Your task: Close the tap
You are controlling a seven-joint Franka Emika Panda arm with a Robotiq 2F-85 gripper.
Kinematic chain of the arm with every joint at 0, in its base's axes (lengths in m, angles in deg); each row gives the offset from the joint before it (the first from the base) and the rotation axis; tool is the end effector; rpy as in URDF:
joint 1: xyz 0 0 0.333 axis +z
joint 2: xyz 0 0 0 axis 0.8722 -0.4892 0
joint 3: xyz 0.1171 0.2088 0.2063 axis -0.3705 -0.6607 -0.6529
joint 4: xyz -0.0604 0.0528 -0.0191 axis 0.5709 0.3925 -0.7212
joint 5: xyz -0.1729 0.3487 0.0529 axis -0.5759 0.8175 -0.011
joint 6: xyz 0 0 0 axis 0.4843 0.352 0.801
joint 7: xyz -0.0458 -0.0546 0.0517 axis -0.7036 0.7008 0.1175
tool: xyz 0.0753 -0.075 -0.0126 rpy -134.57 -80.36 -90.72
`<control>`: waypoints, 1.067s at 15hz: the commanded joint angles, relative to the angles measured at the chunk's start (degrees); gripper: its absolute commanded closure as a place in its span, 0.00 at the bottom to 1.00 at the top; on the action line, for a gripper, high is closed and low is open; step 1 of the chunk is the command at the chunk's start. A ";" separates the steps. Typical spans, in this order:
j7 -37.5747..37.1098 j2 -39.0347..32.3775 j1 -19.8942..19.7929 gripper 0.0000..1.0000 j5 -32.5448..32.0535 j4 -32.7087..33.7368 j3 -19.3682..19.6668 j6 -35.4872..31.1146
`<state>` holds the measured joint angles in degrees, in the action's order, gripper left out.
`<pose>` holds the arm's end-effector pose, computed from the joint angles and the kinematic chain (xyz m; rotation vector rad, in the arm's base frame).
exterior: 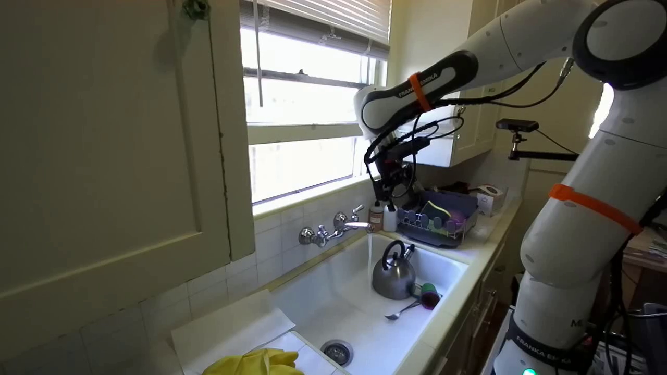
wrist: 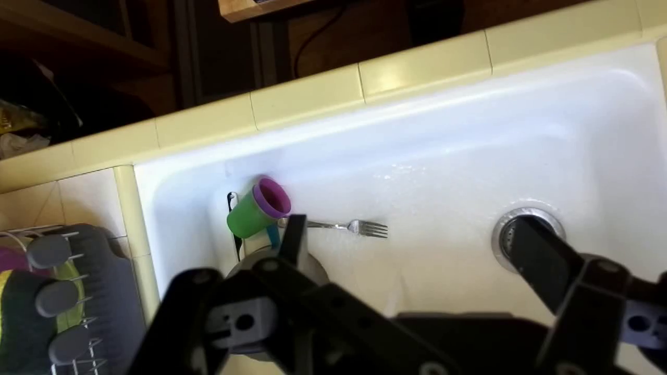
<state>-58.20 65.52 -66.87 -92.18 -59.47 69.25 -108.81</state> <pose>0.4237 -0.0424 0.4478 2.8634 -0.2926 -0.4378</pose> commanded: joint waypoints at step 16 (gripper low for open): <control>-7.77 -10.68 2.59 0.00 3.15 -0.77 1.16 -31.19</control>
<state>-64.05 57.02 -65.42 -90.31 -59.70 69.77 -133.33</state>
